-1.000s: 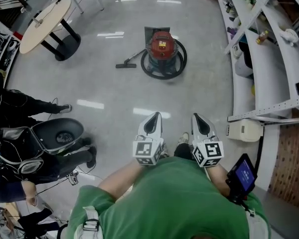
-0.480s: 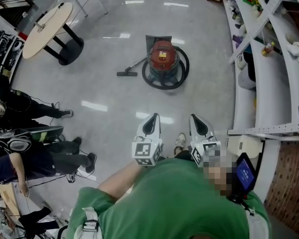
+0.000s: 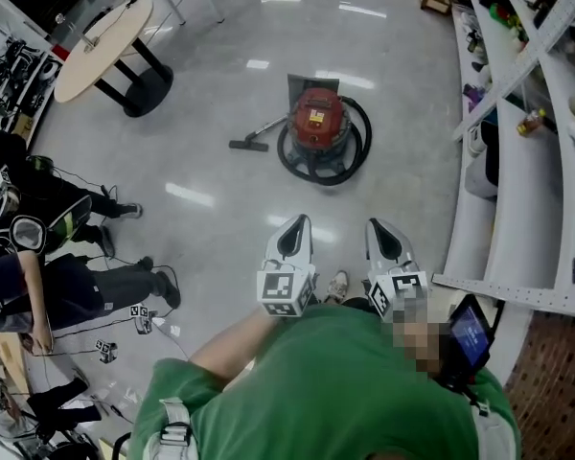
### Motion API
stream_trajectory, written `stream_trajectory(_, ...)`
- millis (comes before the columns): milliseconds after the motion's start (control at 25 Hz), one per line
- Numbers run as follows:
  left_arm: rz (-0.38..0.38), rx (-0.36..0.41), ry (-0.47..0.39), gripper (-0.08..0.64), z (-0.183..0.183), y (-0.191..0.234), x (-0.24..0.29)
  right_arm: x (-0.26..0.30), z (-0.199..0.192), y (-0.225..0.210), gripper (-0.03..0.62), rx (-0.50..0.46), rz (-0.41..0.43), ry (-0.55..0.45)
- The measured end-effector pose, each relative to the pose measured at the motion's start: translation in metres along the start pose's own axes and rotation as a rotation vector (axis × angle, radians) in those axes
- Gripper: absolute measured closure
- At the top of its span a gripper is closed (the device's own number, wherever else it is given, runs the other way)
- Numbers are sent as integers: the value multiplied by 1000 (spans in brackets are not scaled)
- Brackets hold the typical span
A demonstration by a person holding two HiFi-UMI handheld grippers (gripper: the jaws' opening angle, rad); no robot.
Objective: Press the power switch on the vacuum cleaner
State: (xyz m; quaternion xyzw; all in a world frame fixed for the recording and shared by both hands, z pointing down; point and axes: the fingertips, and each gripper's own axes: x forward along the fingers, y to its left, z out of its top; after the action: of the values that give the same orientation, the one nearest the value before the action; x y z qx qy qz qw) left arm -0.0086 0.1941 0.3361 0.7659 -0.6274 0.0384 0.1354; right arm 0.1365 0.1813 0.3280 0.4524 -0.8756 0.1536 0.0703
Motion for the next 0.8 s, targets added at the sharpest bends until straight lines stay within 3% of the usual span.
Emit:
stream_trajectory(360, 31, -7, 11, 554, 7, 5, 43, 39, 11, -25, 591, 8, 36, 17)
stream_trajectory(800, -7, -42, 1, 553, 20, 50, 110, 113, 26, -38, 591, -20, 7, 40)
